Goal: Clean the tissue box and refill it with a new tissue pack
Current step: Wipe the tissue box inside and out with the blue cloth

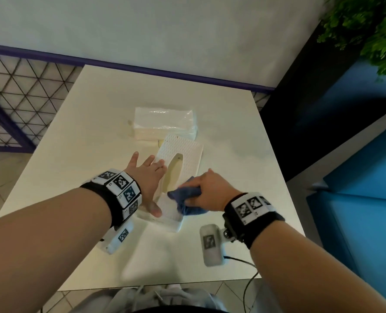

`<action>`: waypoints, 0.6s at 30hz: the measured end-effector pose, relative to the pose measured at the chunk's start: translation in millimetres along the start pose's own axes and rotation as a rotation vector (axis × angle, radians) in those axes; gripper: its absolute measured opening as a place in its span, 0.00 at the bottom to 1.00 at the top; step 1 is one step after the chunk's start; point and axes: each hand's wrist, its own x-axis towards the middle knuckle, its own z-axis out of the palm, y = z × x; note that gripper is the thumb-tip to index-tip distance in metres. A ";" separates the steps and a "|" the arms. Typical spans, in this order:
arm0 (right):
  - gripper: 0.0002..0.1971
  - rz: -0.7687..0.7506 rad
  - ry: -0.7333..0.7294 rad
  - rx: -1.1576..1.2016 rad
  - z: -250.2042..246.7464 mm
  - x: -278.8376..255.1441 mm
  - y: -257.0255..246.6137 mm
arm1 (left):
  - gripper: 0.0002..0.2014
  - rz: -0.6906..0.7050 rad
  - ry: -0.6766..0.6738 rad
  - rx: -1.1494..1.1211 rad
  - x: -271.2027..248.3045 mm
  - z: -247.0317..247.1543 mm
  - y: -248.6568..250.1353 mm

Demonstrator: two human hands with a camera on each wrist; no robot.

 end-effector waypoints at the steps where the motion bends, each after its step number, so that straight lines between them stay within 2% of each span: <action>1: 0.17 0.037 0.085 0.097 -7.1 -2.4 8.5 | 0.65 0.025 -0.012 0.014 -0.5 -1.2 -4.1; 3: 0.15 0.128 0.292 0.287 -20.9 -5.0 25.5 | 0.66 0.064 -0.055 0.087 -2.1 -6.5 -14.0; 5: 0.14 0.219 0.466 0.343 -35.1 -3.1 42.0 | 0.64 0.059 -0.085 0.153 -5.7 -14.3 -20.9; 9: 0.12 0.311 0.676 0.351 -51.6 11.1 65.8 | 0.53 0.013 -0.017 0.035 -11.1 -13.6 -12.4; 12: 0.14 0.307 0.733 0.329 -52.6 21.0 60.9 | 0.55 -0.079 -0.039 -0.001 -10.7 1.8 -5.0; 14: 0.15 0.289 0.701 0.274 -47.9 25.6 48.0 | 0.57 -0.104 -0.056 -0.027 -9.2 6.8 -5.8; 15: 0.16 0.267 0.641 0.269 -42.8 28.9 41.2 | 0.58 -0.102 -0.066 -0.051 -9.0 7.1 -6.3; 16: 0.17 0.252 0.521 0.232 -35.4 33.1 34.8 | 0.58 -0.097 -0.073 -0.079 -9.2 6.9 -6.5; 18: 0.24 0.264 0.187 0.065 -12.3 46.5 25.3 | 0.58 -0.093 -0.073 -0.121 -10.4 7.2 -6.9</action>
